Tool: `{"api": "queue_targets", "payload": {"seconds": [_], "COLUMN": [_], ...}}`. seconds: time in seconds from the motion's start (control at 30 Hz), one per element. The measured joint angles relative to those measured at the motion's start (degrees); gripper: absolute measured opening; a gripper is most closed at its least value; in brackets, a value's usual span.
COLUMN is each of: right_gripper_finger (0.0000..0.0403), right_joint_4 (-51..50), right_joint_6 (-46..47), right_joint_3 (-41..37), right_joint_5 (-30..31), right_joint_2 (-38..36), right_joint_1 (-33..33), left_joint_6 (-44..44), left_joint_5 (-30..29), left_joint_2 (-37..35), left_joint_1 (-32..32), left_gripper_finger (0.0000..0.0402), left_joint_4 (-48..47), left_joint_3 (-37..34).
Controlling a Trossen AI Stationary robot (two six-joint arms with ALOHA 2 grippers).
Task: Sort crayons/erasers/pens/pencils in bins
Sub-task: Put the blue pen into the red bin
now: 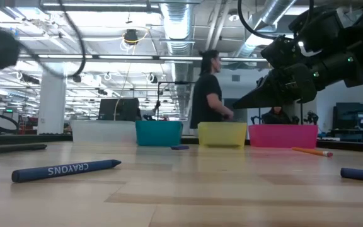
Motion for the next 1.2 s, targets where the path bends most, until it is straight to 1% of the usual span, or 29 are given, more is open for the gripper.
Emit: {"api": "queue_targets", "payload": {"seconds": [0.13, 0.2, 0.3, 0.43, 0.53, 0.57, 0.67, 0.73, 0.83, 0.9, 1.0, 1.1, 1.2], "right_gripper_finger": [0.0002, 0.0002, 0.0002, 0.0002, 0.0002, 0.0002, 0.0002, 0.0002, 0.0002, 0.0002, 0.0002, 0.0001, 0.0001], "right_joint_4": [-0.31, -0.62, -0.72, -1.17, -2.21, -2.74, -3.3, -3.58, -3.46, -3.45, -3.2, -0.51, 6.34], "right_joint_6": [-0.39, -0.48, -0.46, -0.47, -0.44, -0.39, 1.19, 1.53, 2.92, 4.25, 6.17, 8.03, 10.52], "right_joint_3": [0.0, 0.0, 0.0, 0.0, 0.0, 0.0, 0.0, 0.0, 0.0, 0.0, 0.0, -0.92, -3.91], "right_joint_5": [0.01, 0.0, 0.02, 0.02, 0.02, 0.02, 0.01, 0.0, 0.0, -0.15, -0.19, -0.42, -0.61], "right_joint_2": [0.0, 0.0, 0.02, 0.0, 0.0, 0.0, 0.0, 0.0, 0.0, 0.0, 0.0, -0.07, 0.14], "right_joint_1": [-0.09, -0.4, -1.05, -1.92, -2.48, -2.64, -3.01, -3.01, -2.58, -2.38, -1.52, -0.57, -0.28], "left_joint_6": [6.19, 10.66, 19.13, 37.86, 55.1, 61.59, 80.11, 91.0, 103.34, 108.34, 111.95, 113.71, 114.53], "left_joint_5": [-8.84, -13.97, -20.54, -27.31, -29.34, -28.7, -23.29, -18.26, -9.23, -2.83, 6.56, 12.5, 18.26], "left_joint_2": [-5.59, -8.19, -11.83, -15.18, -16.74, -16.9, -16.81, -16.15, -14.53, -13.14, -9.64, -4.66, 1.49], "left_joint_1": [1.39, 2.63, 6.15, 13.08, 19.68, 21.89, 28.45, 32.66, 38.57, 42.19, 46.65, 49.53, 51.55], "left_gripper_finger": [0.0017, 0.0017, 0.0017, 0.0018, 0.0018, 0.0018, 0.0018, 0.0018, 0.0018, 0.0018, 0.0018, 0.0018, 0.0018], "left_joint_4": [-4.56, -5.61, -7.0, -2.94, 4.47, 8.01, 19.44, 29.15, 42.01, 50.91, 62.63, 73.32, 85.98], "left_joint_3": [0.08, 0.08, 0.08, 0.08, 0.08, 0.08, 0.03, -0.63, -2.01, -3.51, -5.84, -7.51, -8.37]}}
